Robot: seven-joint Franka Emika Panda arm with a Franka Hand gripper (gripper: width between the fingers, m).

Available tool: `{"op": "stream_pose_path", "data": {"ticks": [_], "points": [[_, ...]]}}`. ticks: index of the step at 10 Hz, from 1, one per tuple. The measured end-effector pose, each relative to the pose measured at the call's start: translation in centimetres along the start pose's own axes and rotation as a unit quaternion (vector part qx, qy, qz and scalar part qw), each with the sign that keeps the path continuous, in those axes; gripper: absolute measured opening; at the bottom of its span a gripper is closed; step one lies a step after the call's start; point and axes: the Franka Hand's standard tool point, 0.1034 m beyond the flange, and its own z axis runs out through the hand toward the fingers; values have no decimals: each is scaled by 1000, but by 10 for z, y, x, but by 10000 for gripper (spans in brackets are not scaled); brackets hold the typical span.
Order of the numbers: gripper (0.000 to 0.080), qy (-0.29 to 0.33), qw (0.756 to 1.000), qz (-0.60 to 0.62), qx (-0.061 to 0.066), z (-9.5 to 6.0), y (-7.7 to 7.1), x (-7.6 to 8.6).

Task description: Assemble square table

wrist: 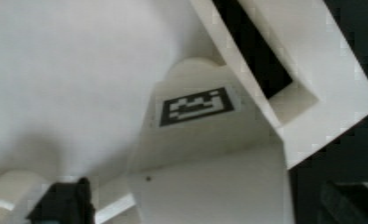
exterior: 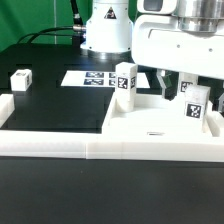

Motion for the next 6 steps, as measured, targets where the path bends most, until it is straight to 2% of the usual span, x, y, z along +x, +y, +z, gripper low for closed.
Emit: {"op": "stream_pose_path", "data": {"ticks": [6], "points": [[649, 0, 1000, 0, 0, 0, 0, 0]]}}
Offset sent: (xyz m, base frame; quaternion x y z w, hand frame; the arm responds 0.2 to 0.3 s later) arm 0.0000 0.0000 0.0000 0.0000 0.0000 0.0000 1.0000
